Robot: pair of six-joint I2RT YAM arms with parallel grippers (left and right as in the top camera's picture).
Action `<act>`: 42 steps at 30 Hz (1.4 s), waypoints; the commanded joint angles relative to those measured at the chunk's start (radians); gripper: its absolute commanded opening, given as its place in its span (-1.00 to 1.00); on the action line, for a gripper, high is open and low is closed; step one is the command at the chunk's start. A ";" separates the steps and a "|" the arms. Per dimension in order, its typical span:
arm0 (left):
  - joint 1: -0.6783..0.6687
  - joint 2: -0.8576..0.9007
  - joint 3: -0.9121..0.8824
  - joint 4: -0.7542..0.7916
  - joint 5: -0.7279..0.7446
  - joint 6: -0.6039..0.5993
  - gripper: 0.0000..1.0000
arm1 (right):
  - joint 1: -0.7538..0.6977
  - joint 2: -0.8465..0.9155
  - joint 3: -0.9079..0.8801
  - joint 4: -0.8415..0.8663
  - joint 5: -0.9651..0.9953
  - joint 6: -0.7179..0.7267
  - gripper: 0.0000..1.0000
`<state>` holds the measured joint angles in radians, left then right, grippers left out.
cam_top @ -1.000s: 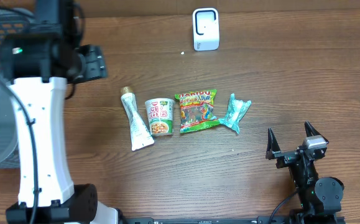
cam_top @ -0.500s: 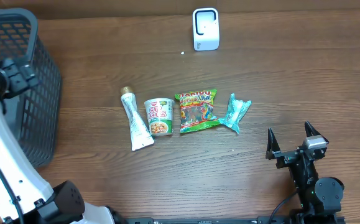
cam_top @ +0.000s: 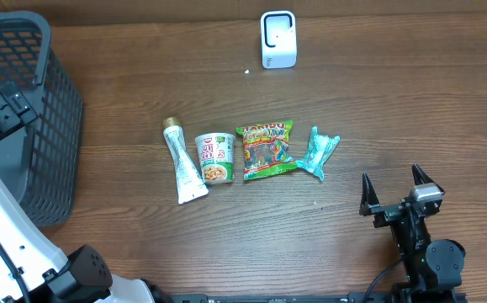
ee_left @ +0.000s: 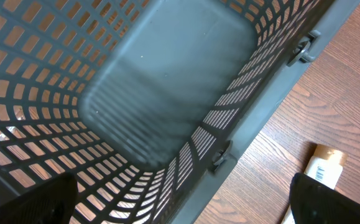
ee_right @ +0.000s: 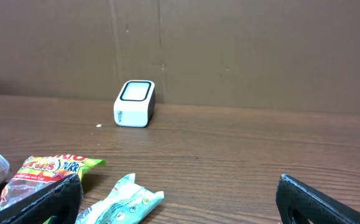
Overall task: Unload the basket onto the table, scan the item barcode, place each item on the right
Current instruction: 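Release the tube and retract the left gripper beside the basket, then move the right gripper over the mint-green packet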
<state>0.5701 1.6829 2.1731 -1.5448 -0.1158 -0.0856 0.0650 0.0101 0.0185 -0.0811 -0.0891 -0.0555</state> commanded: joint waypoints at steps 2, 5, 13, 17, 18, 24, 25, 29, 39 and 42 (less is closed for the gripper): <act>-0.001 -0.011 0.017 0.002 0.012 0.000 0.99 | -0.006 -0.007 -0.010 0.005 0.006 0.002 1.00; -0.001 -0.011 0.017 0.001 0.012 0.000 1.00 | -0.006 -0.007 -0.010 0.005 0.006 0.002 1.00; -0.001 -0.011 0.017 0.001 0.012 0.000 0.99 | -0.006 -0.007 -0.010 0.005 0.006 0.002 1.00; -0.001 -0.011 0.016 0.002 0.012 0.000 0.99 | -0.006 -0.007 -0.010 0.005 0.006 0.002 1.00; -0.001 -0.011 0.017 0.002 0.012 0.000 1.00 | -0.007 -0.007 -0.010 0.005 0.006 0.002 1.00; -0.001 -0.011 0.016 0.002 0.012 0.000 0.99 | -0.006 -0.007 -0.010 0.005 0.006 0.002 1.00; -0.001 -0.011 0.016 0.002 0.012 0.000 0.99 | -0.007 -0.007 -0.010 0.005 0.006 0.002 1.00; -0.001 -0.011 0.017 0.002 0.012 0.000 1.00 | -0.006 -0.007 -0.010 0.005 0.006 0.002 1.00; -0.001 -0.011 0.017 0.002 0.012 0.000 1.00 | -0.006 -0.007 -0.010 0.078 0.004 0.002 1.00; -0.001 -0.011 0.016 0.002 0.012 0.000 1.00 | -0.010 -0.005 0.019 0.134 -0.118 0.003 1.00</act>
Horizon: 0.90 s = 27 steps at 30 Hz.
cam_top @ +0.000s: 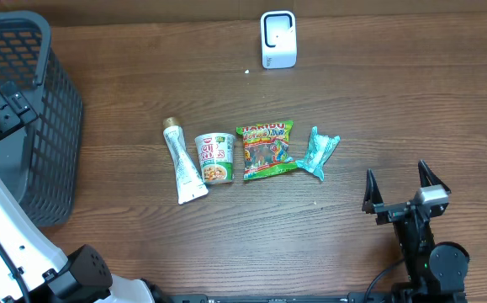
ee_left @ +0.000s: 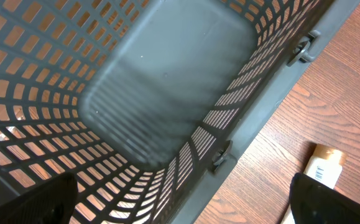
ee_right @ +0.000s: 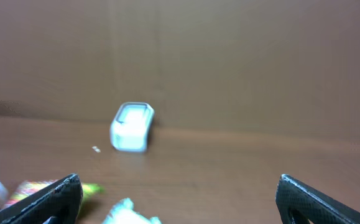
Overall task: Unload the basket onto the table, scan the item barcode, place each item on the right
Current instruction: 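Move the right gripper over the mint-green packet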
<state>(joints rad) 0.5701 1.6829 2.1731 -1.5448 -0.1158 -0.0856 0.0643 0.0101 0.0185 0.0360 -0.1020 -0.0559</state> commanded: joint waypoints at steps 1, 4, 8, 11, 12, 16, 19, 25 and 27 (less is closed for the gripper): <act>-0.001 -0.011 0.016 0.002 0.012 0.000 1.00 | -0.010 0.001 0.048 0.014 -0.122 0.014 1.00; -0.001 -0.011 0.016 0.002 0.012 0.000 1.00 | -0.010 0.053 0.140 -0.010 -0.163 0.032 0.99; -0.001 -0.011 0.016 0.002 0.012 0.000 1.00 | -0.010 0.231 0.357 -0.088 -0.264 0.021 0.99; -0.001 -0.011 0.016 0.002 0.012 0.000 0.99 | -0.010 0.393 0.536 -0.186 -0.325 0.017 0.99; -0.001 -0.011 0.016 0.002 0.012 0.000 0.99 | -0.010 0.469 0.618 -0.246 -0.353 -0.002 1.00; -0.001 -0.011 0.017 0.002 0.012 0.000 1.00 | -0.010 0.790 0.980 -0.550 -0.397 -0.006 1.00; -0.001 -0.011 0.017 0.002 0.012 0.000 1.00 | -0.010 1.022 1.239 -0.793 -0.443 -0.050 1.00; -0.001 -0.010 0.016 0.002 0.012 0.000 1.00 | -0.010 1.275 1.421 -0.940 -0.450 -0.050 1.00; -0.001 -0.010 0.016 0.002 0.012 0.000 1.00 | -0.010 1.334 1.420 -0.928 -0.438 -0.069 1.00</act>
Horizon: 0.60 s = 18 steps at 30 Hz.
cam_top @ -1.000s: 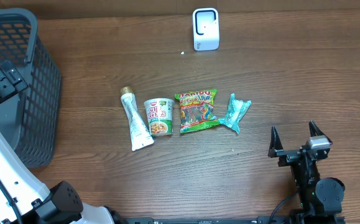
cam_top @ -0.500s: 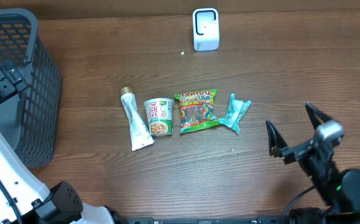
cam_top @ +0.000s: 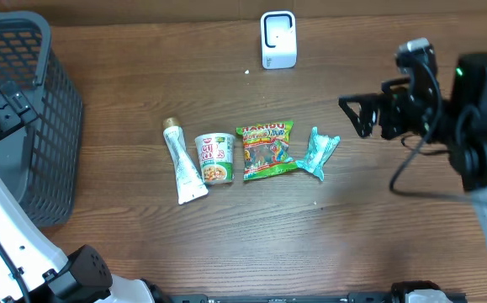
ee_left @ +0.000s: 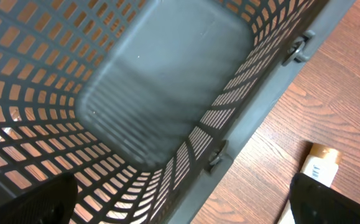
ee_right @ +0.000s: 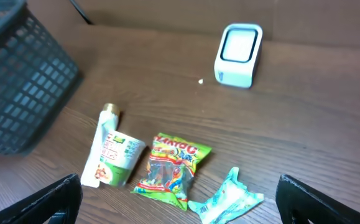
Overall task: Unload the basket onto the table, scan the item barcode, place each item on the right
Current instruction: 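Move the right gripper over the mint-green packet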
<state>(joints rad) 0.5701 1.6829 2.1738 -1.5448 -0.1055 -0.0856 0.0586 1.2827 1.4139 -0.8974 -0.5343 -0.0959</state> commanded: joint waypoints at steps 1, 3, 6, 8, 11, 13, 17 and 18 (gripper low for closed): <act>-0.001 -0.010 0.016 0.002 0.002 0.000 1.00 | -0.004 0.109 0.025 0.005 0.004 -0.052 1.00; -0.001 -0.010 0.016 0.002 0.002 0.000 1.00 | -0.004 0.177 0.025 -0.003 0.025 -0.063 0.96; -0.001 -0.010 0.016 0.002 0.002 0.000 1.00 | -0.004 0.282 0.025 -0.013 0.048 -0.063 0.68; -0.001 -0.010 0.016 0.001 0.002 0.000 1.00 | -0.002 0.389 0.025 -0.010 0.049 -0.063 0.50; -0.001 -0.010 0.016 0.002 0.002 0.000 1.00 | -0.002 0.480 0.024 -0.019 0.051 -0.101 0.65; -0.001 -0.010 0.016 0.002 0.002 0.000 1.00 | -0.002 0.528 0.024 -0.033 0.051 -0.168 0.69; -0.001 -0.010 0.016 0.002 0.002 0.000 1.00 | -0.002 0.610 0.018 -0.039 0.051 -0.294 0.68; -0.001 -0.010 0.016 0.002 0.002 0.000 1.00 | -0.002 0.625 0.018 -0.037 0.051 -0.307 0.62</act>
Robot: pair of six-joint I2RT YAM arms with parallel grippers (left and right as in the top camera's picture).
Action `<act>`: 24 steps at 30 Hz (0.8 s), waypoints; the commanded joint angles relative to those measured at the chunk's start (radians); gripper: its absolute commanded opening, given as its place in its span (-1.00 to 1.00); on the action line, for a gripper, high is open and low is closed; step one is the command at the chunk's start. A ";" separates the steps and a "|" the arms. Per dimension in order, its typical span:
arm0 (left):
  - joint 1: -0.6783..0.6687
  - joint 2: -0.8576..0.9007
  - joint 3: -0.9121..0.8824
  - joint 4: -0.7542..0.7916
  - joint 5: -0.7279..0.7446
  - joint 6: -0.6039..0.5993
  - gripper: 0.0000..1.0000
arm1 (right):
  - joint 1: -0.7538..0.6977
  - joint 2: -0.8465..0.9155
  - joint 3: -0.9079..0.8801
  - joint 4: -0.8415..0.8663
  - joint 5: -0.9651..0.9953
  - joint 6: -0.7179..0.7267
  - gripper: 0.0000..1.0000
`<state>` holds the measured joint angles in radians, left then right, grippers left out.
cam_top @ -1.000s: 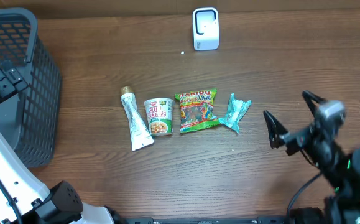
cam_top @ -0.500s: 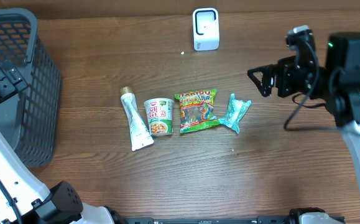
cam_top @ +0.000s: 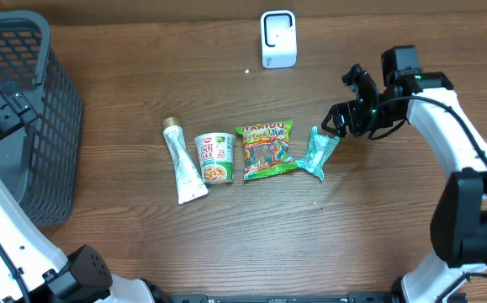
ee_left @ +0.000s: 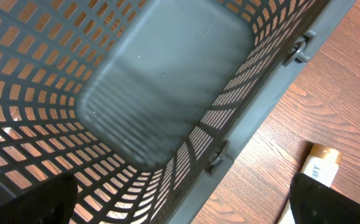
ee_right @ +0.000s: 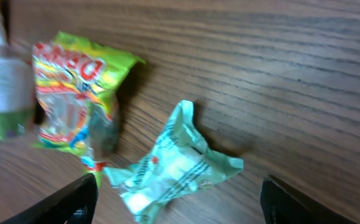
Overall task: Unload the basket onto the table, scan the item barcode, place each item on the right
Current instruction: 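Move the right gripper over the mint-green packet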
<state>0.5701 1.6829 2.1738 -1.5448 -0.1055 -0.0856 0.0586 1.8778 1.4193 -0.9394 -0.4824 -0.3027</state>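
A white barcode scanner point(cam_top: 277, 38) stands at the back of the table. Four items lie in a row: a cream tube point(cam_top: 182, 162), a noodle cup point(cam_top: 214, 158), a green gummy bag point(cam_top: 267, 149) and a mint-green packet point(cam_top: 318, 151). My right gripper point(cam_top: 344, 98) hangs open just above and right of the packet. In the right wrist view the packet point(ee_right: 173, 165) lies between the spread fingers of that gripper point(ee_right: 180, 208), untouched. My left gripper point(ee_left: 180, 208) is open over the dark basket point(ee_left: 167, 81), holding nothing.
The dark mesh basket point(cam_top: 58, 93) fills the table's left end, with the left arm above it. The tube's cap end point(ee_left: 321, 165) shows just past the basket's rim. Bare wood lies in front of the row and to the right of the packet.
My right gripper has come down and closer to the mint-green packet; its wrist view went from the whole row plus scanner to a close view of the packet and gummy bag. The left arm stayed put.
My right gripper first sat open and low at the table's front right, facing the scanner, and stayed about there. Then it was high over the right side, looking down on the row. Now it hovers open at the packet. The left gripper stayed open over the basket throughout.
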 commanded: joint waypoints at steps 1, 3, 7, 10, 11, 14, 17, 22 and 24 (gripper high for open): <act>-0.001 -0.010 0.016 0.002 0.002 0.000 0.99 | -0.002 0.038 0.013 0.006 -0.002 -0.112 0.61; -0.001 -0.010 0.016 0.002 0.002 0.000 1.00 | -0.002 0.062 0.013 0.010 -0.005 -0.126 0.56; -0.001 -0.010 0.016 0.002 0.002 0.000 1.00 | -0.002 0.098 0.010 0.017 -0.035 -0.152 0.47; -0.001 -0.010 0.016 0.002 0.002 0.000 0.99 | -0.002 0.137 0.008 0.021 -0.035 -0.152 0.40; -0.001 -0.010 0.016 0.002 0.002 0.000 1.00 | -0.002 0.148 0.008 0.021 -0.035 -0.152 0.36; -0.001 -0.010 0.016 0.002 0.002 0.000 1.00 | -0.002 0.176 0.008 0.026 -0.034 -0.139 0.24; -0.001 -0.010 0.016 0.002 0.002 0.000 1.00 | -0.002 0.208 0.006 0.041 -0.034 -0.089 0.23; -0.001 -0.010 0.016 0.002 0.002 0.000 0.99 | -0.003 0.227 0.005 0.035 0.066 0.085 -0.12; -0.001 -0.010 0.016 0.002 0.002 0.000 1.00 | -0.011 0.227 0.005 0.018 0.151 0.192 -0.35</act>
<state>0.5701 1.6829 2.1738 -1.5448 -0.1051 -0.0856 0.0593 2.0884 1.4193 -0.9092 -0.4877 -0.2867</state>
